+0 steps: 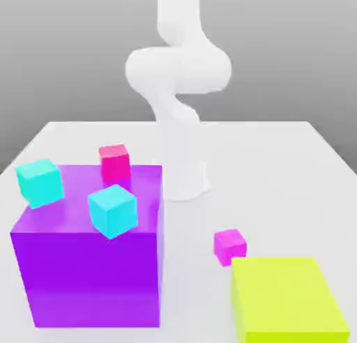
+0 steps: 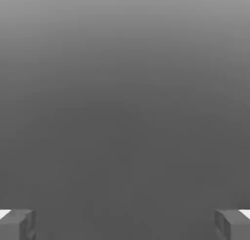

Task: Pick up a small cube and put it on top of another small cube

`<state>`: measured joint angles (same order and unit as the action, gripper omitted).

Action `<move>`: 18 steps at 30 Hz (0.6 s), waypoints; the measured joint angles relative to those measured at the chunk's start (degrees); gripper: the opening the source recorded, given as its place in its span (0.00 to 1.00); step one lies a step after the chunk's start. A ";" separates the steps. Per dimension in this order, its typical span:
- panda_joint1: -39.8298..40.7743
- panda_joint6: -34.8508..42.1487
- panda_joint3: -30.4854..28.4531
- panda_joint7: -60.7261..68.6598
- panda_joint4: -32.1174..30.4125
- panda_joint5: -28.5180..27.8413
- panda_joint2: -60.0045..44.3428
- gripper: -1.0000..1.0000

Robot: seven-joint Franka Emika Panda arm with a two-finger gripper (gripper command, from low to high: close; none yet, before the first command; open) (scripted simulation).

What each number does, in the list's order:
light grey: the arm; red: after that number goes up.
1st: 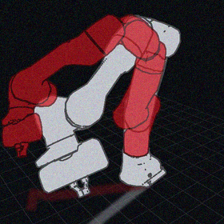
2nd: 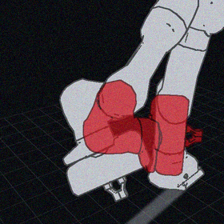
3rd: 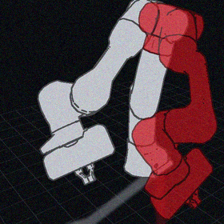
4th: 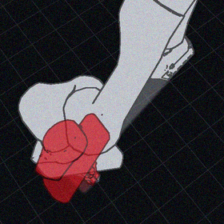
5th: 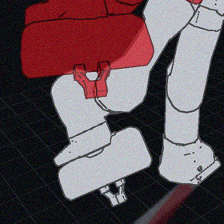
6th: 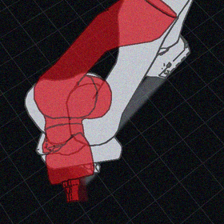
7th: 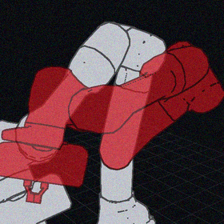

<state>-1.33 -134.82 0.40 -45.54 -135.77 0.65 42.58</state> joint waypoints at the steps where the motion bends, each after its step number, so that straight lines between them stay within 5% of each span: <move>1: -0.60 -1.50 0.27 0.15 -1.93 0.33 -1.61 0.50; 18: -11.45 -30.98 8.30 1.11 -35.31 3.98 -35.14 0.50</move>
<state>-12.78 -165.80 8.70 -44.43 -171.08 4.63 7.44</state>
